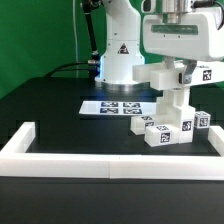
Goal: Assemble chair
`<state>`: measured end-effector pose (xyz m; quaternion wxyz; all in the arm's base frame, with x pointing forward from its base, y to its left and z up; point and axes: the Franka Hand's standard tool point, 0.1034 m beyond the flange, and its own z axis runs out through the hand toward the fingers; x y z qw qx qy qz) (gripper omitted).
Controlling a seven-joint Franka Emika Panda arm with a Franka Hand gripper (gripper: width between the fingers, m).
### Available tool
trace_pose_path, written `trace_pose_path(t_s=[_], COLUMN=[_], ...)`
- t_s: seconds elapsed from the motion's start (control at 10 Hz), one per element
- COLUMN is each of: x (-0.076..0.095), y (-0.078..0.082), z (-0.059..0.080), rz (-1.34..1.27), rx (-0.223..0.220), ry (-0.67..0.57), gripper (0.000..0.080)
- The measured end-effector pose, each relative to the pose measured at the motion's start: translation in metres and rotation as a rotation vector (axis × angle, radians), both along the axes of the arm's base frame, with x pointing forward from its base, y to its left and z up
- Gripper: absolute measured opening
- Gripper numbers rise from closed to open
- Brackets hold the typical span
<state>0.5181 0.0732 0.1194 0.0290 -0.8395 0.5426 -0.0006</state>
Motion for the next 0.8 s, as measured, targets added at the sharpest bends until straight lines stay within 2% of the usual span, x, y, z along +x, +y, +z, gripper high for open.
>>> trace_pose_path(t_s=[0.3, 0.8], x=[-0.001, -0.005], y=[-0.001, 0.000], z=[-0.002, -0.016], rz=[-0.001, 0.012], rx=[-0.003, -0.017], ry=[-0.002, 0.016], gripper=[0.0290, 0.0290])
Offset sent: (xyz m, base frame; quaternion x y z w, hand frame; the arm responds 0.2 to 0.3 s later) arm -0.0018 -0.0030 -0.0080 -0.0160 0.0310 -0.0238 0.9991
